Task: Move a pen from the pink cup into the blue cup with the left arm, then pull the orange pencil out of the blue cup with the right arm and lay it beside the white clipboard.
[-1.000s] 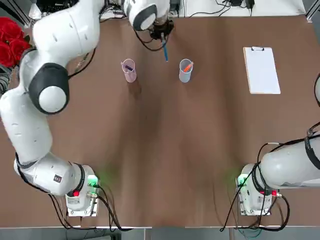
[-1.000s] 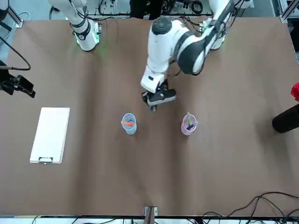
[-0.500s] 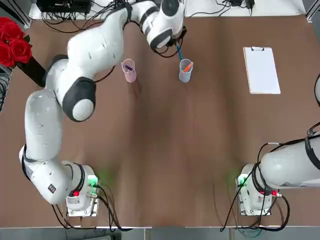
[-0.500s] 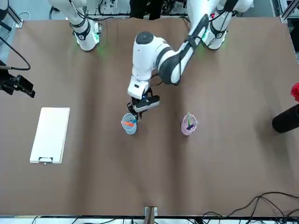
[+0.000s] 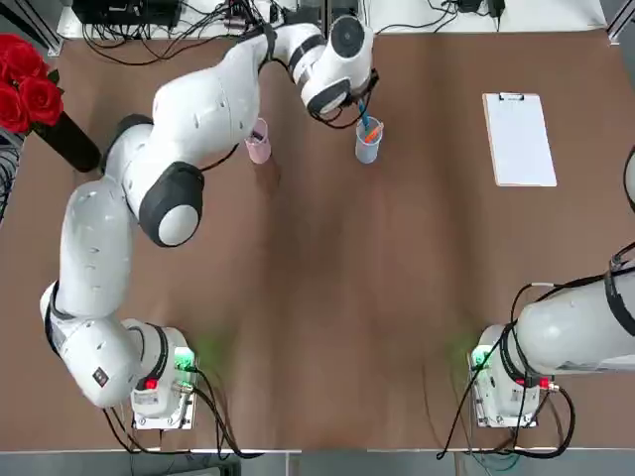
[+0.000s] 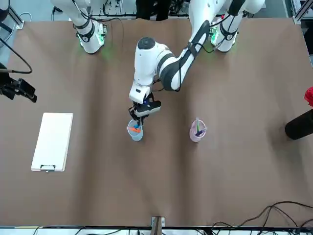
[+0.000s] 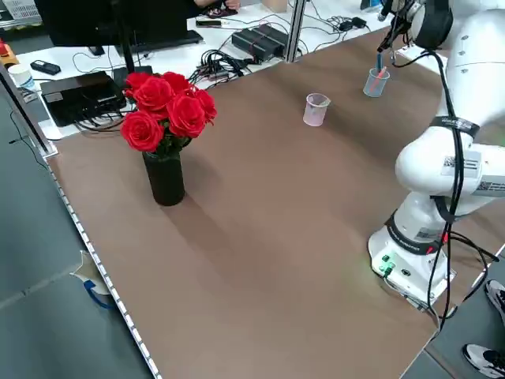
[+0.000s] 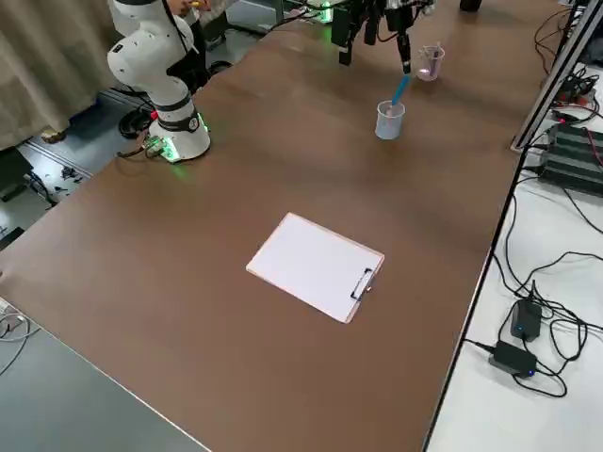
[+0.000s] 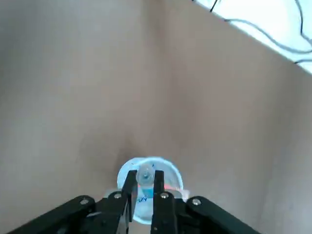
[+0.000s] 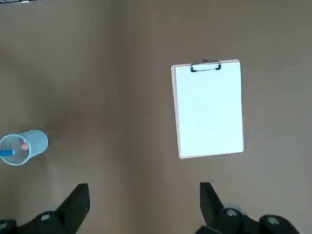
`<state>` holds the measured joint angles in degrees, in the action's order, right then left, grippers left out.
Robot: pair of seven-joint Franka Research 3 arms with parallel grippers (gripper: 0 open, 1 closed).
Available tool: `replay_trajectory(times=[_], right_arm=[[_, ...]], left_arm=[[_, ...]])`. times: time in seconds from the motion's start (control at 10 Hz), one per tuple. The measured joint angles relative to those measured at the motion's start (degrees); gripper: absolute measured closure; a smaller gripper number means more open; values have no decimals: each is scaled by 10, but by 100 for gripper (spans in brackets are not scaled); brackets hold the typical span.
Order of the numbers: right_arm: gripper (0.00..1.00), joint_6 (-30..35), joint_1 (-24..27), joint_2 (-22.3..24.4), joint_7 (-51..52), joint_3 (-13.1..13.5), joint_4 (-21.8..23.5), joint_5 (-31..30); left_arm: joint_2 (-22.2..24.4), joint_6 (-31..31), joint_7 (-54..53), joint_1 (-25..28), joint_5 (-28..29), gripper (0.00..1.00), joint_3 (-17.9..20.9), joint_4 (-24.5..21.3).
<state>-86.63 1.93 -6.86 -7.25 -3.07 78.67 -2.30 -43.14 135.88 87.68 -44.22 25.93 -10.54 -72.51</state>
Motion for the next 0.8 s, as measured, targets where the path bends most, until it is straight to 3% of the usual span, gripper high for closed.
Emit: replay_trajectory(times=[0.1,0.2,0.6,0.7,0.8], right_arm=[[0,0,0,0,0,0,0,0],[0,0,0,0,0,0,0,0],[0,0,0,0,0,0,0,0],[0,0,0,0,0,1,0,0],[0,0,1,0,0,1,0,0]], left_arm=[[-9,0,0,-9,0,81,0,0],[-14,0,0,-14,1,70,0,0],[-1,-24,-3,-4,3,8,2,12],[16,-61,-8,6,3,0,2,14],[39,-107,-26,19,3,0,2,14]])
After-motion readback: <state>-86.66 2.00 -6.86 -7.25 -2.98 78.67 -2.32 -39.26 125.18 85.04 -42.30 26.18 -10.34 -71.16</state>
